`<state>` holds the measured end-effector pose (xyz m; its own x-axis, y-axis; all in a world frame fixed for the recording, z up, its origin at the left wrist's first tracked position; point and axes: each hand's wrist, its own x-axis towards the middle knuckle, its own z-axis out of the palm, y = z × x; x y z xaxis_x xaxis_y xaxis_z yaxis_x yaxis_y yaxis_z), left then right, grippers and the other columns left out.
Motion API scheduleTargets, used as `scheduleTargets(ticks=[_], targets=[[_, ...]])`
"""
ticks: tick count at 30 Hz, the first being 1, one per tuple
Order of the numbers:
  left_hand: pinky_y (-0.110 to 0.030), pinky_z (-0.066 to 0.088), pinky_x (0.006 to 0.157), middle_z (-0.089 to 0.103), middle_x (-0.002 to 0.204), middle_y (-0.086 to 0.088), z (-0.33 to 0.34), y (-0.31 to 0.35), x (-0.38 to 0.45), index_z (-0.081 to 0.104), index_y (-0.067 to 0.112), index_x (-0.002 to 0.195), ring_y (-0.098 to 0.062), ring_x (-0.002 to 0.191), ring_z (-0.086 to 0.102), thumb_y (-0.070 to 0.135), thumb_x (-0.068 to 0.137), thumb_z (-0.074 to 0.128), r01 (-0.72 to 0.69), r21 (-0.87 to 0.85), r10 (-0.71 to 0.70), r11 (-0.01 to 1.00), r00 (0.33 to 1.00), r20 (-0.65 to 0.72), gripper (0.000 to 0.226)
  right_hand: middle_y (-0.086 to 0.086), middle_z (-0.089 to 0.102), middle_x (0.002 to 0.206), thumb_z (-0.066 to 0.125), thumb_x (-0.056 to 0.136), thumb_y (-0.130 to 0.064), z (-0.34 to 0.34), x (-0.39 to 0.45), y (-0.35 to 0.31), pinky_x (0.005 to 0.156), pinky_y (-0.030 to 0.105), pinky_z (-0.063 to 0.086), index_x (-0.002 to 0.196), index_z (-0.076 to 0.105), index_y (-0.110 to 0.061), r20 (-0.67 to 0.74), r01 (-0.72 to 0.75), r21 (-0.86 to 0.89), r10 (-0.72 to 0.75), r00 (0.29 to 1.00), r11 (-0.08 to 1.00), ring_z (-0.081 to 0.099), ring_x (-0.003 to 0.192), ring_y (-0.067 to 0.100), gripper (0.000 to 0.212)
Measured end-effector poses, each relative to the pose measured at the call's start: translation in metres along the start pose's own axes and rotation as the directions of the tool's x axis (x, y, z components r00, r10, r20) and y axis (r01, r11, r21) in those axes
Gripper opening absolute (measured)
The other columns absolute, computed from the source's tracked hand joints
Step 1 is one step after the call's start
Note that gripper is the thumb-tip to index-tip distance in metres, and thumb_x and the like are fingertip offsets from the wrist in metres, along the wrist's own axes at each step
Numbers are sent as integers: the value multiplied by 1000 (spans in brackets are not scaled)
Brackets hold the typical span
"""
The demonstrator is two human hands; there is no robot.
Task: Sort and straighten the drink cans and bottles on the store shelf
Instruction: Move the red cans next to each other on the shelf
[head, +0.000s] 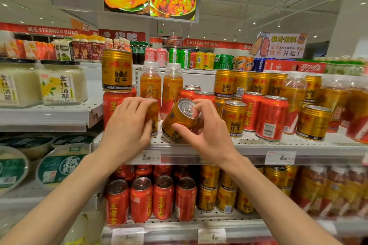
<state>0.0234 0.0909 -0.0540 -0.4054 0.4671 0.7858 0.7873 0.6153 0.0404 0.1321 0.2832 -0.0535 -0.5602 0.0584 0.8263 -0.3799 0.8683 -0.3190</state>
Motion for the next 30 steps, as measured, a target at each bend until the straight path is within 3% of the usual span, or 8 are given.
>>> scheduleTargets(ticks=[3, 5, 8, 13, 18, 22, 26, 30], targets=[[-45, 43, 104, 59, 129, -6, -1, 4, 2, 54, 12, 138, -25, 122, 48, 21, 89, 67, 24, 8, -24, 1000, 1000, -2, 52, 0, 55, 105, 76, 83, -47, -22, -2, 2, 56, 40, 54, 95, 40, -24, 7, -12, 73, 12, 1000, 997, 62, 75, 15, 44], [-46, 42, 102, 60, 127, -8, 0, 10, 4, 56, 12, 135, -26, 121, 49, 24, 90, 67, 42, 12, -42, 999, 999, -23, 48, -1, 57, 96, 78, 82, -46, -45, -2, 7, 55, 38, 55, 95, 41, -24, 48, -39, 86, 35, 998, 996, 61, 70, 13, 45], [-46, 41, 99, 59, 127, -9, 3, 27, 13, 58, 11, 132, -27, 120, 49, 34, 89, 58, 6, 19, -4, 1000, 998, -70, 49, -9, 58, 87, 80, 81, -42, -82, -1, 21, 53, 24, 50, 94, 42, -23, 140, -93, 72, 83, 987, 993, 58, 65, 4, 44], [-47, 43, 108, 50, 139, -9, 20, 69, 41, 49, 15, 142, -28, 130, 46, 39, 90, 56, -91, -99, 87, 991, 995, -40, 58, -9, 63, 95, 75, 77, -54, -127, 0, 55, 62, 36, 60, 93, 41, -29, 187, -160, -148, 187, 964, 976, 64, 74, 11, 45], [-38, 31, 118, 37, 154, -1, 46, 89, 59, 35, 23, 151, -19, 142, 35, 34, 93, 64, -29, -218, 38, 975, 999, 34, 66, -15, 60, 103, 70, 80, -59, -133, -4, 71, 67, 26, 59, 97, 40, -30, 212, -182, -287, 247, 945, 941, 61, 81, 1, 45], [-41, 36, 115, 37, 152, 0, 58, 88, 57, 36, 21, 150, -21, 137, 42, 33, 92, 66, -6, -295, 26, 955, 998, 64, 66, -9, 60, 105, 65, 85, -59, -127, -3, 75, 66, 31, 60, 101, 38, -29, 178, -153, -378, 233, 956, 913, 62, 77, 7, 44], [-43, 38, 114, 37, 151, -2, 60, 86, 57, 37, 19, 149, -22, 137, 43, 32, 92, 67, -12, -303, 25, 953, 999, 41, 65, -8, 56, 101, 64, 87, -59, -118, 3, 81, 59, 28, 54, 103, 37, -29, 150, -91, -468, 181, 972, 879, 59, 71, 10, 43], [-43, 39, 113, 37, 150, 0, 62, 86, 56, 37, 19, 149, -22, 137, 43, 33, 93, 66, -3, -319, 14, 948, 999, 33, 65, -8, 52, 101, 64, 86, -62, -112, -2, 89, 58, 36, 57, 107, 39, -27, 98, -54, -498, 118, 988, 866, 61, 71, 17, 48]])
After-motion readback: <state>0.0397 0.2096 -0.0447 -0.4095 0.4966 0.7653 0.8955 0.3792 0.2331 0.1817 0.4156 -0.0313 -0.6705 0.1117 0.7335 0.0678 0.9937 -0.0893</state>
